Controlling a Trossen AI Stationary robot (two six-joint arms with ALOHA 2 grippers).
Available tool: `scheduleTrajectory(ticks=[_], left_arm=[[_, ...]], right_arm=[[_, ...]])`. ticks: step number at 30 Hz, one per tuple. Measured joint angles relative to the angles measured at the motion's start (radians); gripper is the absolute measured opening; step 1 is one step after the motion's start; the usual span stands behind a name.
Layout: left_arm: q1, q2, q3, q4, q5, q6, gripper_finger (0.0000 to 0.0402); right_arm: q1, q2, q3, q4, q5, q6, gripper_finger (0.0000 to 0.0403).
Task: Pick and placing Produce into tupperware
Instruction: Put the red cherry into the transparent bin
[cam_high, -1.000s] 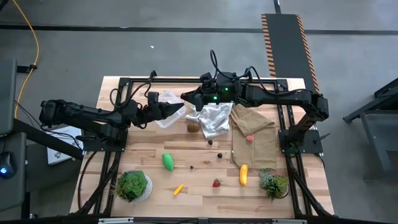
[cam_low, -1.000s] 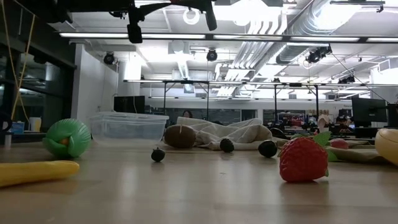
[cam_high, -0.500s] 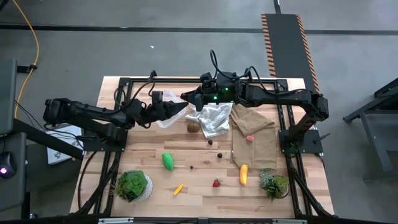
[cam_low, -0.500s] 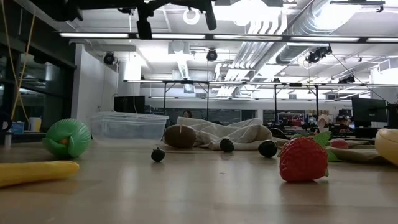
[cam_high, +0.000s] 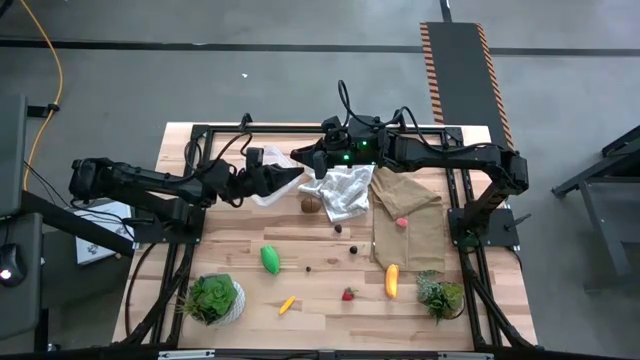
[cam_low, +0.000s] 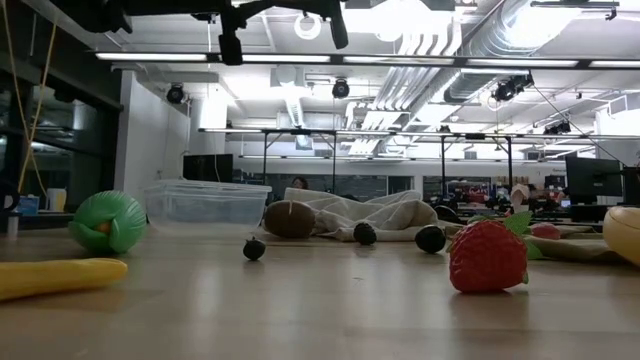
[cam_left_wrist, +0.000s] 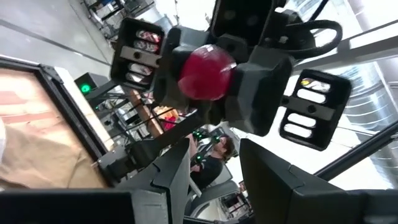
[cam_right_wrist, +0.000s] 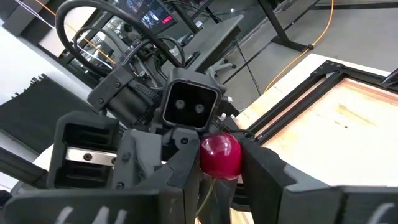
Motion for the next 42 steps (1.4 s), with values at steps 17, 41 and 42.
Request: scheduleTrajectory(ticks=[17, 41, 42], left_arm=[[0.000, 0.000, 0.000, 0.002, -0.004, 0.013, 0.0067], [0.000, 0.000, 0.000, 0.016, -0.011, 0.031, 0.0001], [0.000, 0.000, 0.000, 0.016, -0.011, 0.031, 0.0001]], right_arm=[[0.000, 0.000, 0.000, 0.000, 0.000, 0.000, 0.0091], [-0.005, 0.000, 0.000, 0.001, -0.002, 0.000, 0.0091], [-0.005, 0.000, 0.000, 0.001, -0.003, -0.003, 0.0093]])
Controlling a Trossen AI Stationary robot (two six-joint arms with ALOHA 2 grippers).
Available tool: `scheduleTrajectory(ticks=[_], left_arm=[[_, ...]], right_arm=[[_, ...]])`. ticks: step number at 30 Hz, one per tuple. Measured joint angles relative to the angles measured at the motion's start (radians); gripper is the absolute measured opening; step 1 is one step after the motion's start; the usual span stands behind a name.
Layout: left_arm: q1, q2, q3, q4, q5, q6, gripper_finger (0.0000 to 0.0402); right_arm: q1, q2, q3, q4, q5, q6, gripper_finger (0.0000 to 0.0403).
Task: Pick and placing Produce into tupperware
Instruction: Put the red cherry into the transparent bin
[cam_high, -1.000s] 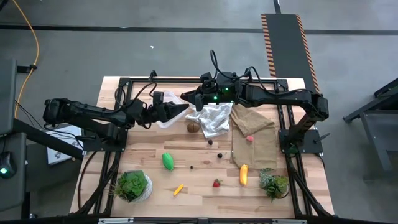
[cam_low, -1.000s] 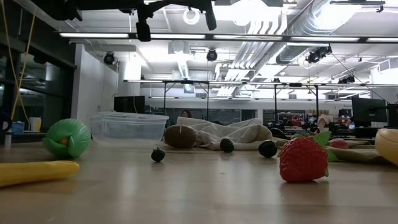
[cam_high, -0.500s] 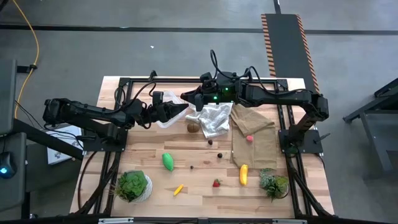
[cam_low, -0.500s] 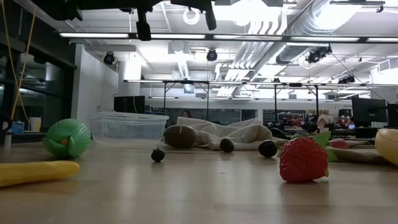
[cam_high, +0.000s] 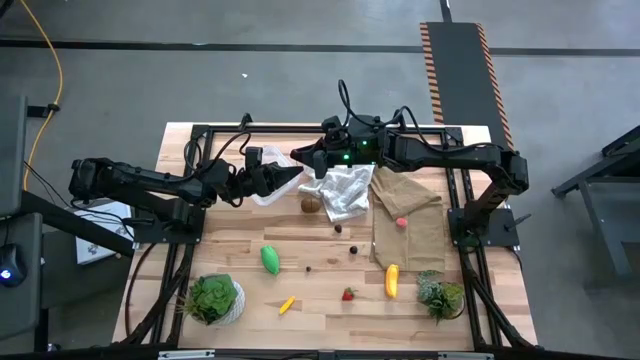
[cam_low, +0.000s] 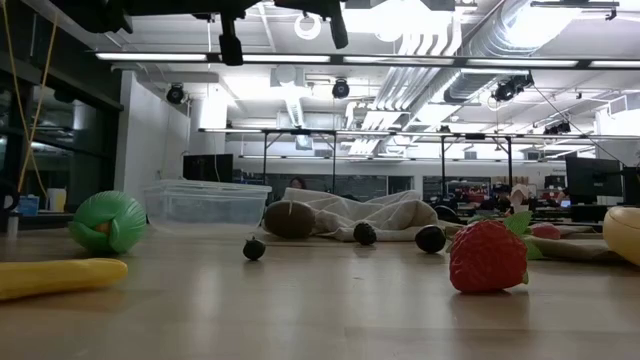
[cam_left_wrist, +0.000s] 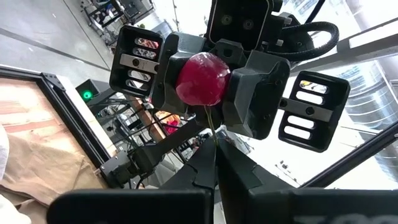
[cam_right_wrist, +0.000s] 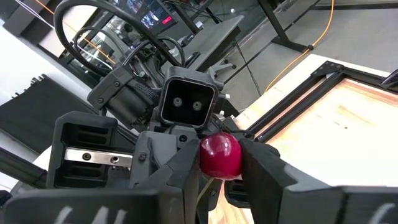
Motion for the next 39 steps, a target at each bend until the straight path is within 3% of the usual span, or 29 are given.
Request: scheduleTrajectory(ticks=[16, 25, 32, 39], left_arm=[[0.043, 0.000, 0.000, 0.001, 0.029, -0.007, 0.0001], [0.045, 0.000, 0.000, -0.005, 0.051, -0.006, 0.0000], [0.053, -0.009, 0.000, -0.042, 0.054, 0.003, 0.0000], [0.183, -0.128, 0.000, -0.218, 0.231, 0.006, 0.0000]], right_arm=[[-0.006, 0.000, 0.000, 0.021, 0.026, 0.007, 0.0219], [-0.062, 0.000, 0.000, 0.159, 0.020, 0.045, 0.0227], [-0.135, -0.017, 0.000, 0.266, -0.050, 0.083, 0.0227], [-0.175, -0.103, 0.000, 0.203, -0.102, 0.026, 0.0227]])
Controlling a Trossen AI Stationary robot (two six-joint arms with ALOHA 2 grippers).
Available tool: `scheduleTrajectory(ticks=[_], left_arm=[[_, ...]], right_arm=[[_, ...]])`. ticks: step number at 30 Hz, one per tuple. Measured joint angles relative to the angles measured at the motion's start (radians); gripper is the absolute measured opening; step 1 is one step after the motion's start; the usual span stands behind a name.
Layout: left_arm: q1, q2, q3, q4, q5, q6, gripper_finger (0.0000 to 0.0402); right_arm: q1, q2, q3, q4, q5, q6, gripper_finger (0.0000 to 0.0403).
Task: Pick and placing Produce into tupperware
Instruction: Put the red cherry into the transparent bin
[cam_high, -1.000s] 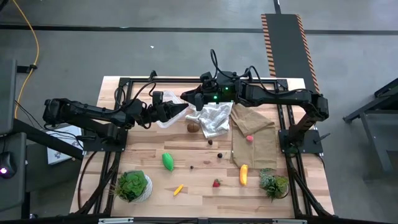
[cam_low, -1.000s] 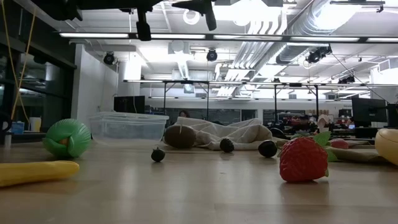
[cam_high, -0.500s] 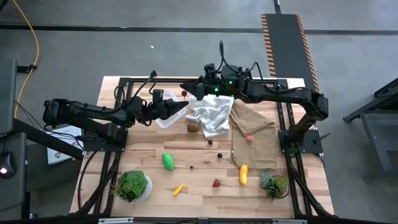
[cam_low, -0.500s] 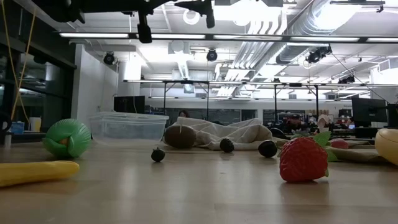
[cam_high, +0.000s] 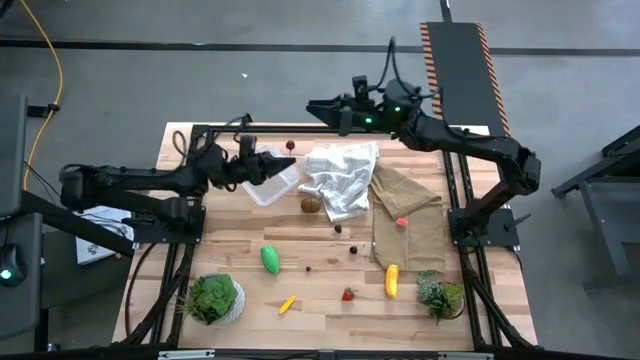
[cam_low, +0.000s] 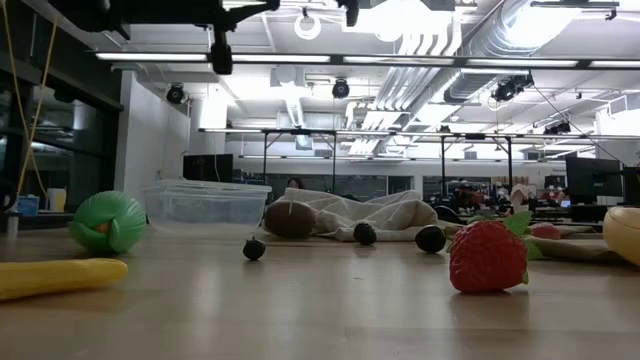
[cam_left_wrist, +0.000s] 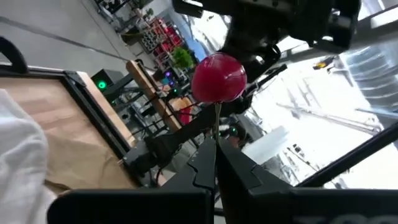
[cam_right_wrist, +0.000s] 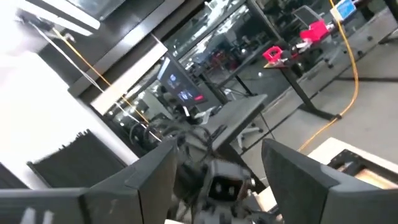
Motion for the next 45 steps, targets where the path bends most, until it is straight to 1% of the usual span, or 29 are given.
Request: scheduleTrajectory(ticks=[3, 8, 10, 14, 17, 20, 23, 26, 29, 33, 36, 40, 45], left_arm=[[0.072, -0.077, 0.000, -0.118, 0.114, 0.011, 0.0000], [0.201, -0.213, 0.000, -0.336, 0.268, 0.017, 0.0000], [0.256, -0.265, 0.000, -0.414, 0.304, 0.034, 0.0000], [0.359, -0.353, 0.000, -0.539, 0.352, 0.069, 0.0000], [0.419, -0.395, 0.000, -0.598, 0.417, 0.076, 0.0000], [0.457, -0.417, 0.000, -0.626, 0.501, 0.076, 0.0000], [0.473, -0.420, 0.029, -0.697, 0.548, 0.088, 0.0000], [0.471, -0.404, 0.106, -0.832, 0.544, 0.183, 0.0000], [0.470, -0.371, 0.212, -1.008, 0.488, 0.313, 0.0000], [0.471, -0.298, 0.347, -1.217, 0.426, 0.455, 0.0000], [0.470, -0.227, 0.419, -1.356, 0.386, 0.542, 0.0000], [0.471, -0.112, 0.464, -1.447, 0.367, 0.627, 0.0000], [0.470, 0.012, 0.475, -1.475, 0.337, 0.705, 0.0000]], right_arm=[[-0.008, -0.048, 0.000, -0.078, -0.001, -0.058, 0.0227], [-0.015, -0.131, 0.000, -0.356, 0.003, -0.176, 0.0227], [-0.015, -0.160, 0.000, -0.466, 0.024, -0.215, 0.0227], [-0.011, -0.203, 0.000, -0.651, 0.117, -0.275, 0.0227], [-0.007, -0.220, 0.000, -0.757, 0.162, -0.293, 0.0227], [-0.007, -0.227, -0.010, -0.840, 0.179, -0.307, 0.0227], [-0.007, -0.237, -0.065, -0.877, 0.187, -0.307, 0.0227], [-0.007, -0.266, -0.169, -0.841, 0.188, -0.264, 0.0227], [-0.005, -0.306, -0.303, -0.770, 0.186, -0.199, 0.0227], [0.012, -0.365, -0.485, -0.652, 0.178, -0.099, 0.0227], [0.034, -0.402, -0.589, -0.609, 0.176, -0.032, 0.0227], [0.075, -0.427, -0.672, -0.579, 0.181, 0.038, 0.0227], [0.127, -0.423, -0.690, -0.578, 0.190, 0.069, 0.0227]])
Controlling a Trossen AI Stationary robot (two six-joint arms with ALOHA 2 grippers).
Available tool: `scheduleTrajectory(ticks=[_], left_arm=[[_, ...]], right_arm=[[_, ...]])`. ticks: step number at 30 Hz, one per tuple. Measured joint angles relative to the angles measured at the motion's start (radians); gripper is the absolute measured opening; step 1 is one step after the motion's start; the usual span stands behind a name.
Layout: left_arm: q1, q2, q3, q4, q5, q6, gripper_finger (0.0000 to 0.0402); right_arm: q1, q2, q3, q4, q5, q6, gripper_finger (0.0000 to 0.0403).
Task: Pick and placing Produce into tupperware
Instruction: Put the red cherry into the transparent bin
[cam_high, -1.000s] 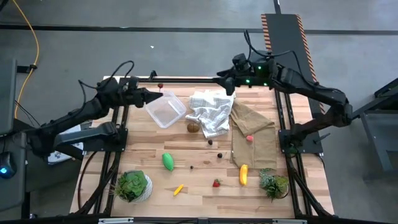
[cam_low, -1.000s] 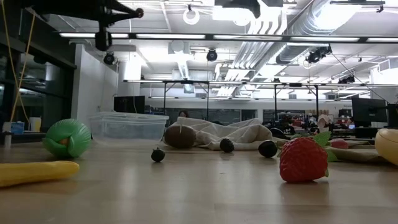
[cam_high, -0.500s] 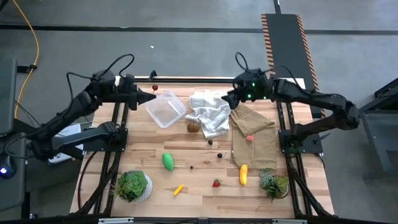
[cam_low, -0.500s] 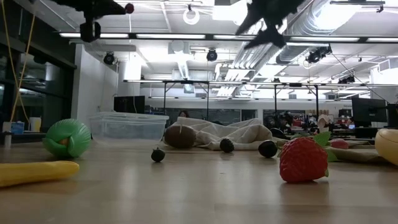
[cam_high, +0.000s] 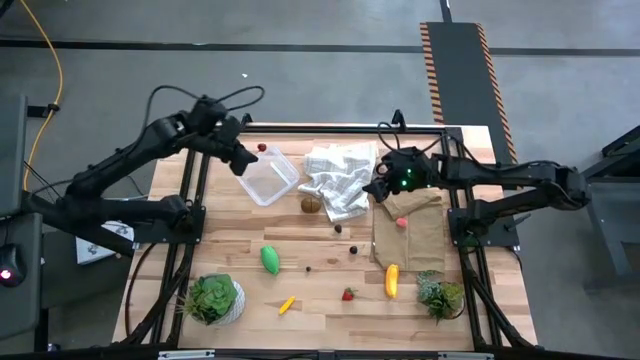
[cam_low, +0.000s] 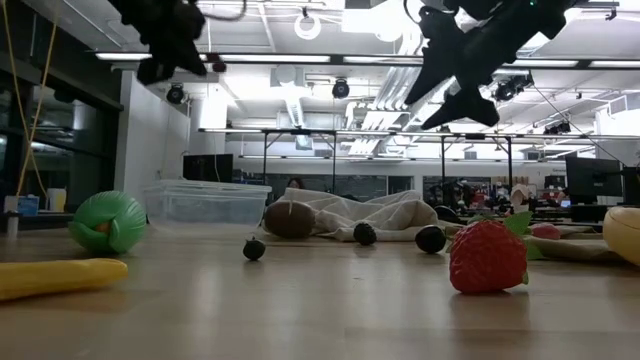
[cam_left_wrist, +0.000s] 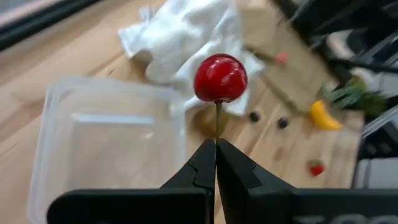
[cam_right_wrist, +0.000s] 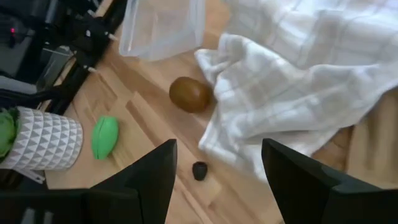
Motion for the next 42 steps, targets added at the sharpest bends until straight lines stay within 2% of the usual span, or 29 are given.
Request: scheduleTrajectory(ticks=[4, 12, 17, 26, 31, 42], left_arm=[[0.000, 0.089, 0.000, -0.016, -0.005, 0.038, 0.0000], [0.000, 0.229, 0.000, -0.081, -0.075, 0.083, 0.0000], [-0.009, 0.281, 0.000, -0.080, -0.087, 0.081, 0.0000], [-0.110, 0.387, 0.000, -0.057, -0.230, 0.071, 0.0000], [-0.149, 0.445, 0.000, -0.031, -0.255, 0.068, 0.0000], [-0.158, 0.513, -0.035, -0.010, -0.316, 0.044, 0.0000]], right_arm=[[0.033, 0.000, 0.000, -0.006, 0.050, -0.008, 0.0227], [0.044, 0.001, 0.000, -0.011, 0.055, -0.004, 0.0227], [0.045, 0.001, 0.000, -0.009, 0.055, -0.009, 0.0227], [0.045, 0.001, 0.000, -0.007, 0.068, -0.018, 0.0227], [0.045, 0.001, 0.000, -0.006, 0.068, -0.020, 0.0227], [0.059, 0.001, 0.000, 0.005, 0.065, -0.031, 0.0227]])
